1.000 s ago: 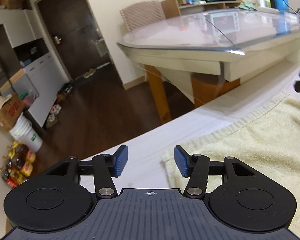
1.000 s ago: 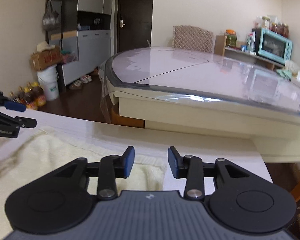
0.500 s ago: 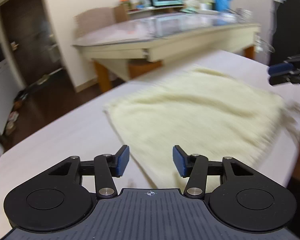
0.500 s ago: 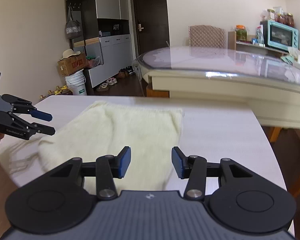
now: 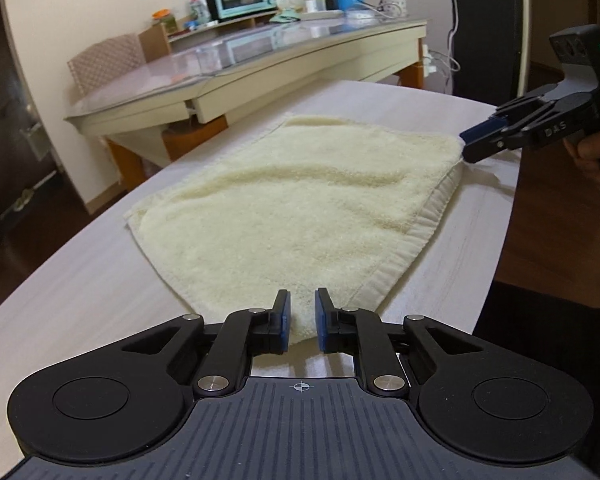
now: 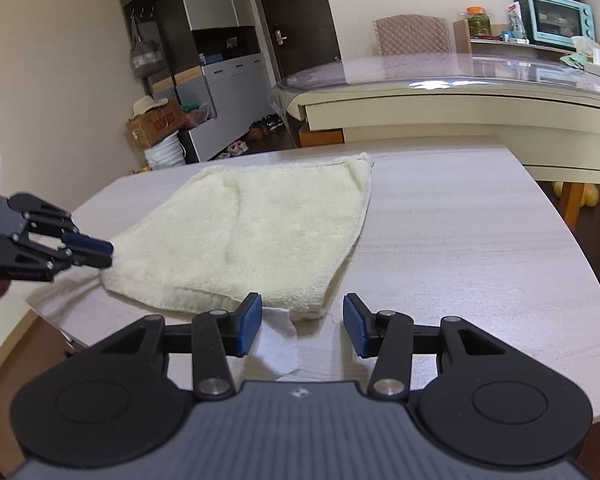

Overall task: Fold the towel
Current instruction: 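Lay the towel flat with both grippers, pulling its corners apart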

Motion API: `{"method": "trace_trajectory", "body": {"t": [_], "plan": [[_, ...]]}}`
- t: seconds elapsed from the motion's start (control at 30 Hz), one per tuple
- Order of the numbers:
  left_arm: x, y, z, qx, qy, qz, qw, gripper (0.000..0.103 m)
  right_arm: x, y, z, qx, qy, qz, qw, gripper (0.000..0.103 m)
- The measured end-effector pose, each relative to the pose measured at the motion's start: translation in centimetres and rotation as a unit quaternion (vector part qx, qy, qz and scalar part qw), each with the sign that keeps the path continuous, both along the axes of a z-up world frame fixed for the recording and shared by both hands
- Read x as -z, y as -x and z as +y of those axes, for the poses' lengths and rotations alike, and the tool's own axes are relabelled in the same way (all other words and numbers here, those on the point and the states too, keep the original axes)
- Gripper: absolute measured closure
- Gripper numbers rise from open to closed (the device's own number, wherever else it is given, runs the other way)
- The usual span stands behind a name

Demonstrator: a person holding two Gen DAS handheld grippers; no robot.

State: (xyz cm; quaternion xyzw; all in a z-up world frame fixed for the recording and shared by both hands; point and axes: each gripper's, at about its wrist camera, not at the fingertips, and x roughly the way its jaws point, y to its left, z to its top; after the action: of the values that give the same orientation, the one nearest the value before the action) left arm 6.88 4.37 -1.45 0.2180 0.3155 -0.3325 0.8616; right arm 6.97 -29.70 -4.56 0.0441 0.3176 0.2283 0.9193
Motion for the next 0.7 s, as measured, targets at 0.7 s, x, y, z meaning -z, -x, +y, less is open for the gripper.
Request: {"method": "trace_trajectory", "body": {"t": [0.7], "plan": [[-1.4,3.5,-1.3,0.043,-0.019,0.025,0.9986,0.098,-1.4,1.4,-2.4,0.002,-0.121,0.034,0.992,0.089]]}}
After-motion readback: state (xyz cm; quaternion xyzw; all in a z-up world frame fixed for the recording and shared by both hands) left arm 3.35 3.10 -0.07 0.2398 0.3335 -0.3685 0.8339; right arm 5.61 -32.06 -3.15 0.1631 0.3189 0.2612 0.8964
